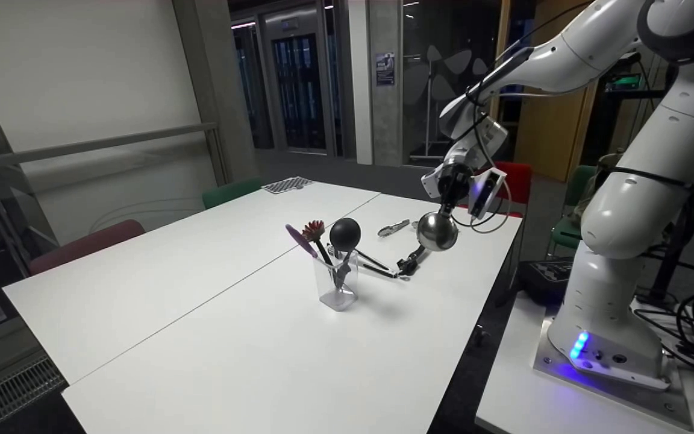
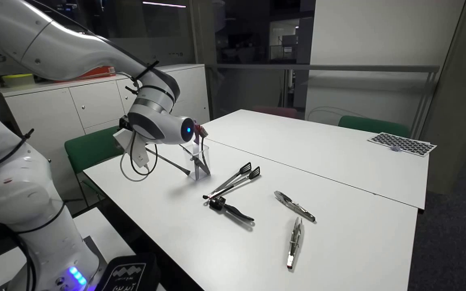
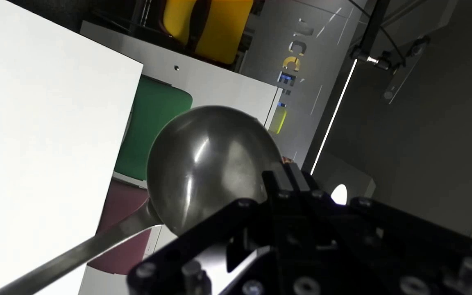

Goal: Put the serving spoon in the cup

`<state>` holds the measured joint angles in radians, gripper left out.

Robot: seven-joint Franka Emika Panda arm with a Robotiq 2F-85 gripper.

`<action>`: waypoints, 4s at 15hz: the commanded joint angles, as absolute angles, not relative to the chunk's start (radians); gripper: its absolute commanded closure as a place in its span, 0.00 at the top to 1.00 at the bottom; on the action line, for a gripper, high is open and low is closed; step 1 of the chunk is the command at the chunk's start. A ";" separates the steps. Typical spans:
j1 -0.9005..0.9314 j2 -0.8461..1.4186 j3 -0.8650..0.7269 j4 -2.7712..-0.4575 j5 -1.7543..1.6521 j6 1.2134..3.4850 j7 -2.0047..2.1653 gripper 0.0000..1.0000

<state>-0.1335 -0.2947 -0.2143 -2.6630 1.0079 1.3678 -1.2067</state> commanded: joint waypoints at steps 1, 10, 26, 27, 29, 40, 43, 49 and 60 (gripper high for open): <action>-0.138 -0.320 -0.166 -2.605 1.031 1.421 -1.193 0.00; -0.096 -0.421 -0.140 -2.443 1.114 1.278 -1.234 0.00; -0.035 -0.654 0.149 -2.505 1.134 2.124 -1.076 0.00; -0.023 -0.666 0.168 -2.513 1.130 2.197 -1.061 0.00; 0.002 -0.675 0.199 -2.533 1.123 2.352 -1.036 0.00; 0.071 -0.685 0.366 -2.628 1.116 2.865 -1.033 0.00; 0.168 -0.719 0.277 -2.605 1.155 2.706 -1.111 0.00; 0.293 -0.785 0.030 -2.549 1.110 2.358 -1.210 0.00; 0.218 -0.642 -0.197 -2.399 1.300 1.614 -1.407 0.00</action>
